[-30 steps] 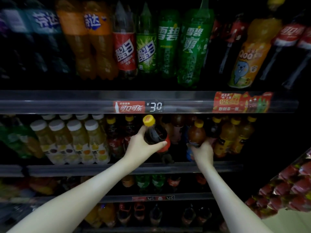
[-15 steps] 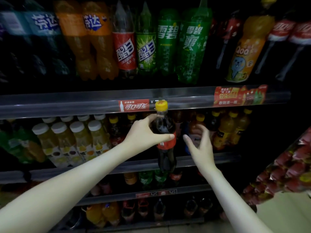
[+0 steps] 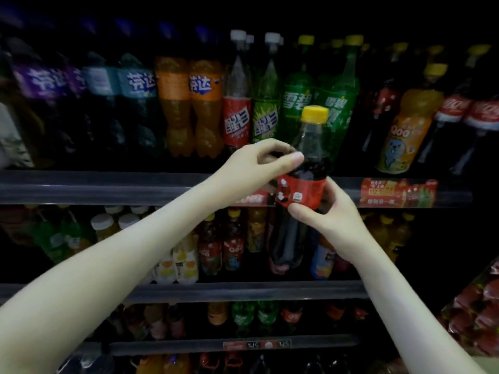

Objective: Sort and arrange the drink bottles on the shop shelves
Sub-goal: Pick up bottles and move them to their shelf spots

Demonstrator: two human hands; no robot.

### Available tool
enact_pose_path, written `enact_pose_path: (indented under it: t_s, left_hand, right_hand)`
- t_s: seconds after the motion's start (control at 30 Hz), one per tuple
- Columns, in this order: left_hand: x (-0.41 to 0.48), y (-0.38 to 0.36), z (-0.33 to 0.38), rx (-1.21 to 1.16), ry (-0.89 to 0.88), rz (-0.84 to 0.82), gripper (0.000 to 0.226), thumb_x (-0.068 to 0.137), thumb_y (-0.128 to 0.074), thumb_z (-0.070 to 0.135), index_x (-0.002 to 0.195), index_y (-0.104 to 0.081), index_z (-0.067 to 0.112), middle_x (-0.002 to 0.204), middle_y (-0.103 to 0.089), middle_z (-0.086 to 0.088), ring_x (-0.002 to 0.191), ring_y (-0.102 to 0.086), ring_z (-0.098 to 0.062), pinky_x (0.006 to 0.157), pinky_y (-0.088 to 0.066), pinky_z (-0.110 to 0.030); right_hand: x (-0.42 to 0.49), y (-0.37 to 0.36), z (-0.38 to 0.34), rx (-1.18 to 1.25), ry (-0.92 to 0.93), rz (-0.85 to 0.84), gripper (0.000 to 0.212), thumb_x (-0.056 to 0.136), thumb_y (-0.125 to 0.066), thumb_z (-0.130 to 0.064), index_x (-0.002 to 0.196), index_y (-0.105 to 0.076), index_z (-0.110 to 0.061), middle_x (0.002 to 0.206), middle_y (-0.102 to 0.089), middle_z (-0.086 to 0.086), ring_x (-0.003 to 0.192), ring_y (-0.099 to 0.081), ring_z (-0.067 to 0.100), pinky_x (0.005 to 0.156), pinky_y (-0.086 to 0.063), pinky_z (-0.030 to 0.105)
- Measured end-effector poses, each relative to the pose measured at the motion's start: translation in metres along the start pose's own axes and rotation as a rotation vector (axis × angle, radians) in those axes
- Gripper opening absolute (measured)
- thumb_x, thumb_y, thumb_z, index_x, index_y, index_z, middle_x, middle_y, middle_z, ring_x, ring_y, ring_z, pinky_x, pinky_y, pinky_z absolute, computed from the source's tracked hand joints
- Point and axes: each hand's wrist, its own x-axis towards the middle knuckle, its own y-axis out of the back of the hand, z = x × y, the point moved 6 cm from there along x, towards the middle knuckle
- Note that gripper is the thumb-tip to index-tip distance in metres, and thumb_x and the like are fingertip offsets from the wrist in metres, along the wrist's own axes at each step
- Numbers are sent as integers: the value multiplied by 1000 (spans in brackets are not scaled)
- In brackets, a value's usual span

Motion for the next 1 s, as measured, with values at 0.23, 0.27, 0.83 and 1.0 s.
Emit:
enact_pose_path:
  t_s: [0.23,0.27,0.83,1.0]
  left_hand:
    - [-12,51,-6,-6,-67,212,11,96,-55,26,98,-66,25,88,-73,5,83,-70,-12,73,-56,-26]
    - [-13,57,-9,10,-63,244,9,95,-57,25,97,-66,28,87,-73,6,83,-70,-10,73,-55,-25]
    - [27,5,1,239,-130,245,34,93,-60,32,126,-53,30,113,-62,12,101,-58,0,91,-52,-26]
    - [67,-38,22,328,-114,252,66,91,-58,44,147,-23,34,145,-37,2,124,-46,-15,89,-41,-24]
  right_hand:
    - [32,-7,-45,215,202,255,46,72,-78,-24,111,-54,-17,92,-67,-15,85,-64,-8,74,-46,9]
    - [34,-10,-51,233,236,278,53,73,-76,-22,119,-52,-12,99,-65,-12,88,-63,-8,76,-46,8]
    - [16,53,-49,236,392,682,91,72,-78,-43,143,-34,-9,136,-51,1,118,-55,3,91,-44,9]
    - [8,104,-44,121,422,822,71,72,-71,-15,134,-38,-11,125,-53,-9,110,-55,-9,90,-41,6]
